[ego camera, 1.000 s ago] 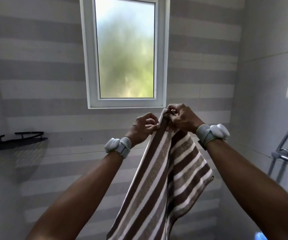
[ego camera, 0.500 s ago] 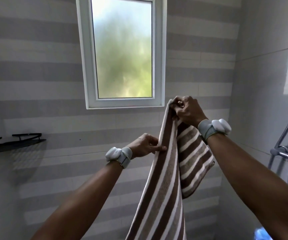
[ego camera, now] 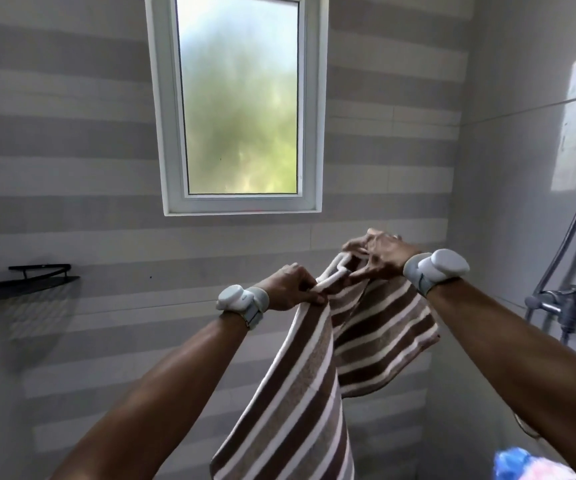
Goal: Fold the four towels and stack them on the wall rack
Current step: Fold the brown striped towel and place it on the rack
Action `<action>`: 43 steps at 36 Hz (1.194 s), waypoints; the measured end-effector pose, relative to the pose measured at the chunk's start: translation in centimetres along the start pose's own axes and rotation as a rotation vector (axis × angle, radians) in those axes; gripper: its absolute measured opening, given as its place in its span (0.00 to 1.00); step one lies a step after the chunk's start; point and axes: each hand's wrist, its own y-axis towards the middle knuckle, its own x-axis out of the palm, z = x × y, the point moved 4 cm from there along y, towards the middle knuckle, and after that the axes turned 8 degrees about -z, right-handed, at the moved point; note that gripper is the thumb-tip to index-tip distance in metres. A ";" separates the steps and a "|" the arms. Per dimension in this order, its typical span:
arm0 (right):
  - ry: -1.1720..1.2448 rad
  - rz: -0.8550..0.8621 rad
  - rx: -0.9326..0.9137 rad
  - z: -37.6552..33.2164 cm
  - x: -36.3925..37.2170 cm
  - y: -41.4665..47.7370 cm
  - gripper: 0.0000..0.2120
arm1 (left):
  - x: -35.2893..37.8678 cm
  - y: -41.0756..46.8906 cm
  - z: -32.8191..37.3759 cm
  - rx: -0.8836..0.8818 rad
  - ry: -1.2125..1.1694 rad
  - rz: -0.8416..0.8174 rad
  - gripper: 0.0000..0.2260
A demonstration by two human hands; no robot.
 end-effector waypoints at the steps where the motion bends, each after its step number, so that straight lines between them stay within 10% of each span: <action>1: -0.030 0.045 0.029 0.3 0.4 0.1 0.13 | 0.0 0.0 -0.1 -0.002 0.013 -0.005 0.20; 12: -0.052 0.568 -0.020 -0.6 -1.3 -0.2 0.14 | 1.6 -1.5 -0.3 -0.010 -0.160 -0.053 0.20; 17: 0.112 0.847 0.229 2.0 -3.5 -1.4 0.14 | 3.4 -2.6 -1.8 -0.134 -0.129 -0.131 0.21; 30: 0.117 0.989 0.395 7.0 -5.0 -3.1 0.14 | 5.2 -3.6 -2.7 -0.114 -0.096 -0.329 0.17; 36: 0.123 0.888 0.298 6.4 -5.5 -2.9 0.07 | 4.7 -3.1 -3.1 -0.107 -0.170 -0.245 0.17; 43: 0.169 0.229 -0.030 2.0 -2.0 -2.7 0.28 | 1.8 -1.7 -1.4 -0.006 -0.064 -0.118 0.18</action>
